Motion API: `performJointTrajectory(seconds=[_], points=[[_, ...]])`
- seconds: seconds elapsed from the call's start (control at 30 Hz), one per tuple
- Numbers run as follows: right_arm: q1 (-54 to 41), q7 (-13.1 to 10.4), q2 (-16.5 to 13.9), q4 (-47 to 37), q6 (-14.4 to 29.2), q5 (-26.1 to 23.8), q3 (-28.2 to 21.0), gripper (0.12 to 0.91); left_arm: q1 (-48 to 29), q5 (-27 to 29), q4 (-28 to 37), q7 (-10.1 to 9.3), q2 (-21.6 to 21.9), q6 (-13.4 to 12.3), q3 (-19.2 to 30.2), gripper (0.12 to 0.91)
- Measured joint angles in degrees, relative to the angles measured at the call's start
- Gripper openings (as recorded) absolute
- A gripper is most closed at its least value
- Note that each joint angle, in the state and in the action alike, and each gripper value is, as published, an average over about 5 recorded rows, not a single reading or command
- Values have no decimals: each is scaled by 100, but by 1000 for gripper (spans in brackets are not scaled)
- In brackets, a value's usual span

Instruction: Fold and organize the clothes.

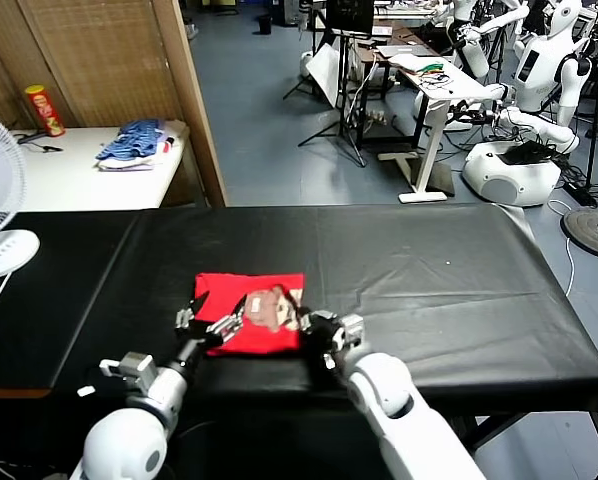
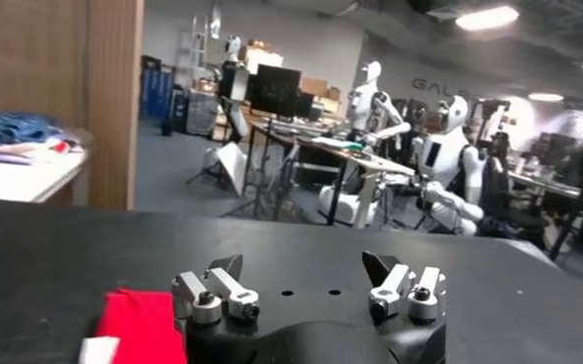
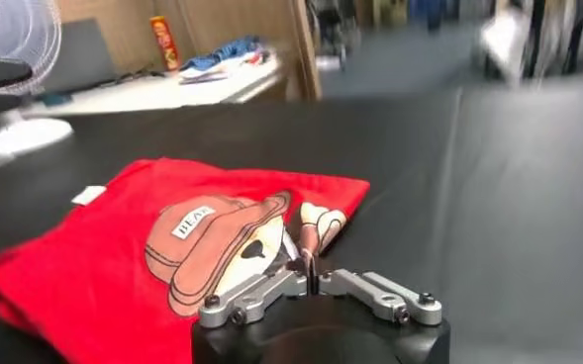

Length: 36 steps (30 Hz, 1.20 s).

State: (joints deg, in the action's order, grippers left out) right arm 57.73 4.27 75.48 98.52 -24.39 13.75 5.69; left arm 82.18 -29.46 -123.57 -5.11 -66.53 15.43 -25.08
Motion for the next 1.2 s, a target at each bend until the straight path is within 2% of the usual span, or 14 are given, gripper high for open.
performJointTrajectory(seconds=[0.07,0.17,0.33,0.4,0.5,0.63,0.73,0.93,1.07,1.2], points=[[35,165,-230,33,297,-366,69,176,38,123,59,-36,19,-149,-10,798],[182,171,-571,190,607,-598,165,295,108,305,149,-48,61,-403,-20,798],[717,-199,-923,737,859,-550,420,563,261,556,327,-56,138,-866,-34,798],[1005,-379,-953,1016,934,-469,568,676,339,563,357,-115,161,-920,-34,798],[1481,-630,-955,1423,999,-323,809,774,467,533,322,-236,203,-890,-39,798],[2275,-914,-978,1992,1038,-177,1134,796,693,478,152,-438,313,-737,-100,798],[2949,-1100,-1012,2466,1119,-157,1370,798,935,456,5,-510,408,-714,-220,798],[4087,-1544,-918,3296,1318,-172,1642,798,1743,483,-277,-534,390,-885,-601,798],[4706,-1726,-860,3689,1357,-313,1714,798,2375,552,-468,-530,254,-1027,-856,798],[5159,-1896,-849,3888,1244,-504,1768,798,2908,671,-623,-542,128,-968,-1051,798]])
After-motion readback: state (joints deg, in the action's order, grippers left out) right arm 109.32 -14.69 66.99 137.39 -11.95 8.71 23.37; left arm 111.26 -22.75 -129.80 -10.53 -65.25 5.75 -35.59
